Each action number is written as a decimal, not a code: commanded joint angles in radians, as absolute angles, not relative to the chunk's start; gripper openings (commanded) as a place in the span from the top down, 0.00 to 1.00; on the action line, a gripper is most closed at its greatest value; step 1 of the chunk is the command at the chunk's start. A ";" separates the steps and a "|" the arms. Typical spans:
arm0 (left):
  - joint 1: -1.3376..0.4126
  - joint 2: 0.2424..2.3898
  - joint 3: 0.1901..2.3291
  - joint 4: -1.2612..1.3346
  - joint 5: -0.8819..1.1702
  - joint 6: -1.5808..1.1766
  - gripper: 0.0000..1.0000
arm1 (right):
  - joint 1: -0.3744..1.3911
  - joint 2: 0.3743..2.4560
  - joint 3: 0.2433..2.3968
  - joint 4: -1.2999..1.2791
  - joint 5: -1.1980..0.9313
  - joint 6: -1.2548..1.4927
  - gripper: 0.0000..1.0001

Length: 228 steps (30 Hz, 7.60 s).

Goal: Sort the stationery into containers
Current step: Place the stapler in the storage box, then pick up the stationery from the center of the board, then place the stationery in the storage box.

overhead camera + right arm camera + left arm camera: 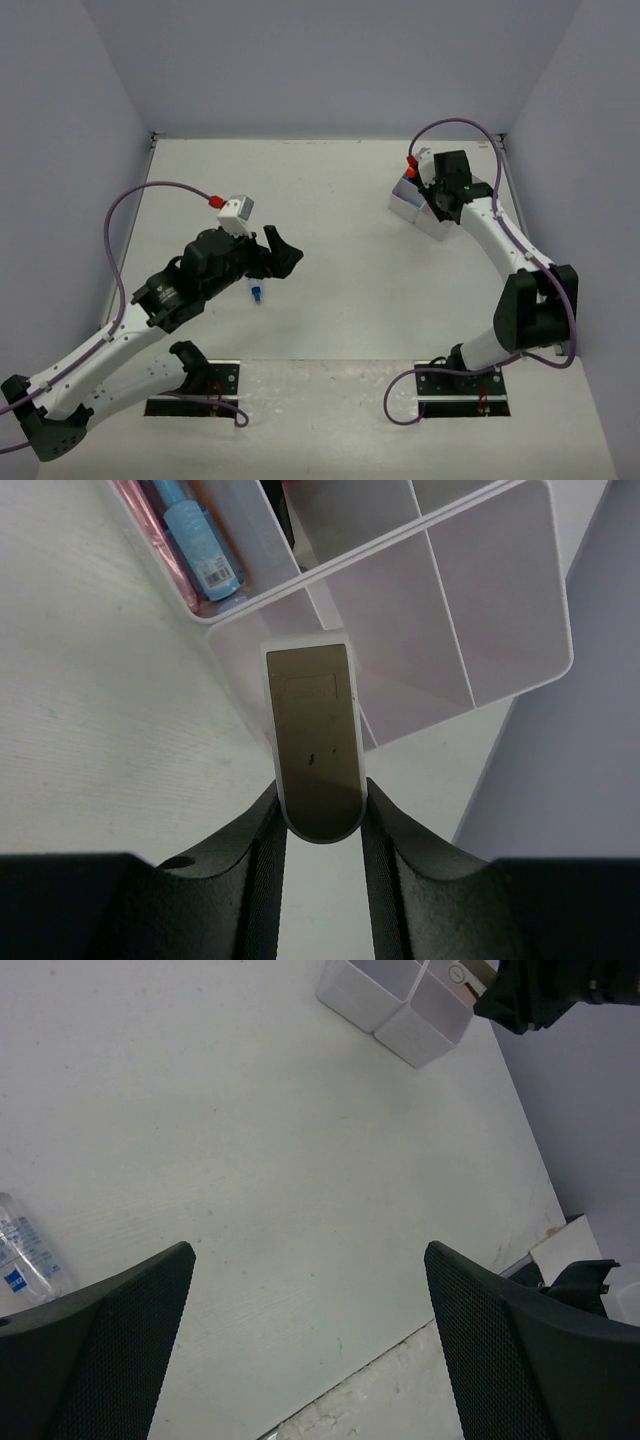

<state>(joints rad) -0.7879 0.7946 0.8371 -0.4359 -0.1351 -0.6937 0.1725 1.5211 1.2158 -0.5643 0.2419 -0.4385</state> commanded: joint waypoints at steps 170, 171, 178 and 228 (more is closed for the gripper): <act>-0.810 1.372 1.067 -0.492 -0.425 -1.377 0.00 | 0.594 1.019 0.822 -0.346 0.192 0.555 1.00; -0.810 1.341 1.048 -0.493 -0.435 -1.356 0.00 | 0.543 1.030 0.861 -0.396 0.185 0.530 1.00; -0.807 1.189 0.939 -0.543 -0.475 -1.088 0.00 | 0.242 1.187 1.128 -0.648 0.153 0.371 1.00; -0.665 1.052 0.756 -0.613 -0.423 -0.864 0.00 | -0.064 1.867 1.792 -0.941 0.074 0.223 0.55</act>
